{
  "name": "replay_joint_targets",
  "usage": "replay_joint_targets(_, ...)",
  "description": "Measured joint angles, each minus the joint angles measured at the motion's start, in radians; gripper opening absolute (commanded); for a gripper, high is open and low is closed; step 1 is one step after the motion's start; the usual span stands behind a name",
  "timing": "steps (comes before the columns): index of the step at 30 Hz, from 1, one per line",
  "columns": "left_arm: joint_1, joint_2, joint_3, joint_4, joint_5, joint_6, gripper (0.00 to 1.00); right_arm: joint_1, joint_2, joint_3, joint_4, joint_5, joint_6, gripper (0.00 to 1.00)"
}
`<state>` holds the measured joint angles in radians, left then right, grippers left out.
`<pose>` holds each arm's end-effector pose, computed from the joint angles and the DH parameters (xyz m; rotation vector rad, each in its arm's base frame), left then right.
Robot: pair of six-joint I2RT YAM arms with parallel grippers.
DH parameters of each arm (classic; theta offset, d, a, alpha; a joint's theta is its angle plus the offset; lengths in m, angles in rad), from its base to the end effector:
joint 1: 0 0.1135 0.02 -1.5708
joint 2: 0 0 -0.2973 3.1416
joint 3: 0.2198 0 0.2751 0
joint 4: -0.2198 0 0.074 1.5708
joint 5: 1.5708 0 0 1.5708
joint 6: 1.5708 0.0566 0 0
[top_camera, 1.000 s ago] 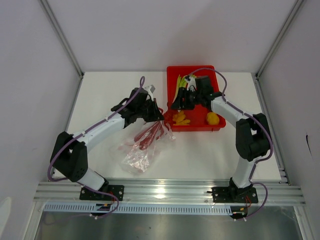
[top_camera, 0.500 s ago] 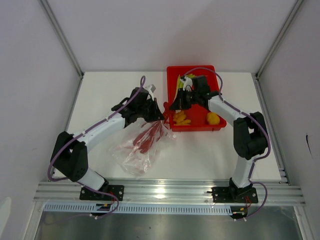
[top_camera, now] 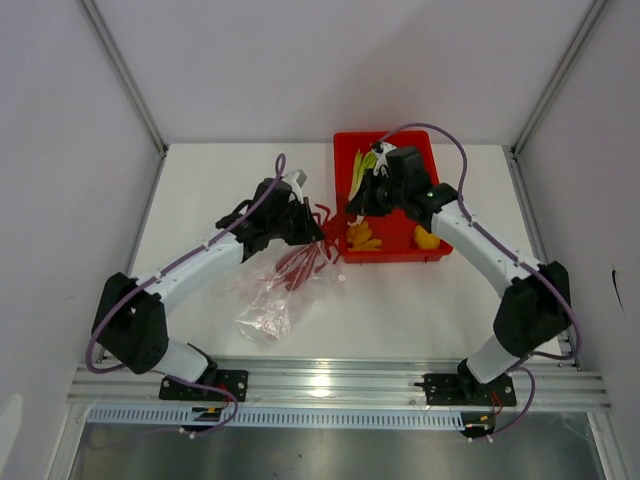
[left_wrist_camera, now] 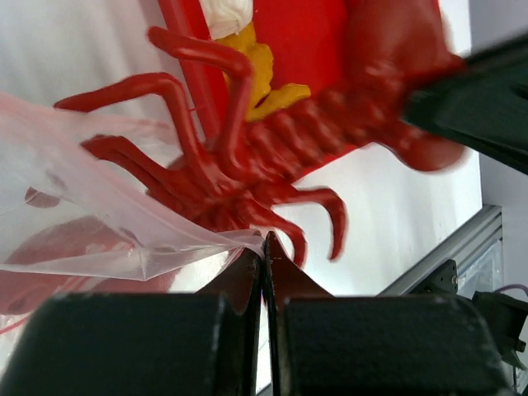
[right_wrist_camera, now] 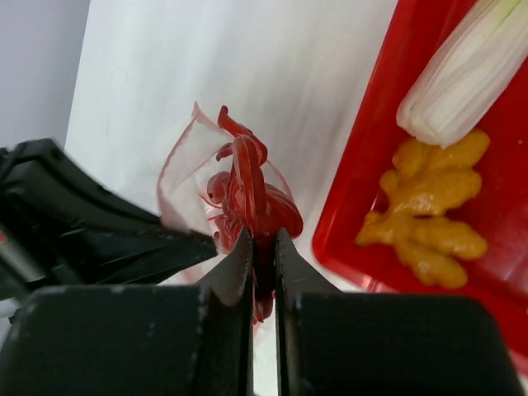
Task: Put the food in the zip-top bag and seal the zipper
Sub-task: Place the fake lobster in the zipper food storage bag.
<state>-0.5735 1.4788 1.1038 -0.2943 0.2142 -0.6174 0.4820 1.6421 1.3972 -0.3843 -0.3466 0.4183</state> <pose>0.3008 -0.2086 0.2868 0.0713 2.3723 -0.8544 0.3624 0.2113 0.3283 -0.2768 2.2823 0.8681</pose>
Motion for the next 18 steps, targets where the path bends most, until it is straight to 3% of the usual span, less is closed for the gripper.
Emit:
replay_joint_targets(8,0.001,-0.096,-0.045,0.040,0.027,0.029,0.00,0.129,-0.217,0.003,-0.164,0.257,0.057,0.00)
replay_joint_targets(18,0.011,-0.138,-0.046,0.043,0.098,0.087,0.00,0.135,-0.384,-0.075,-0.210,0.316,0.084,0.00)
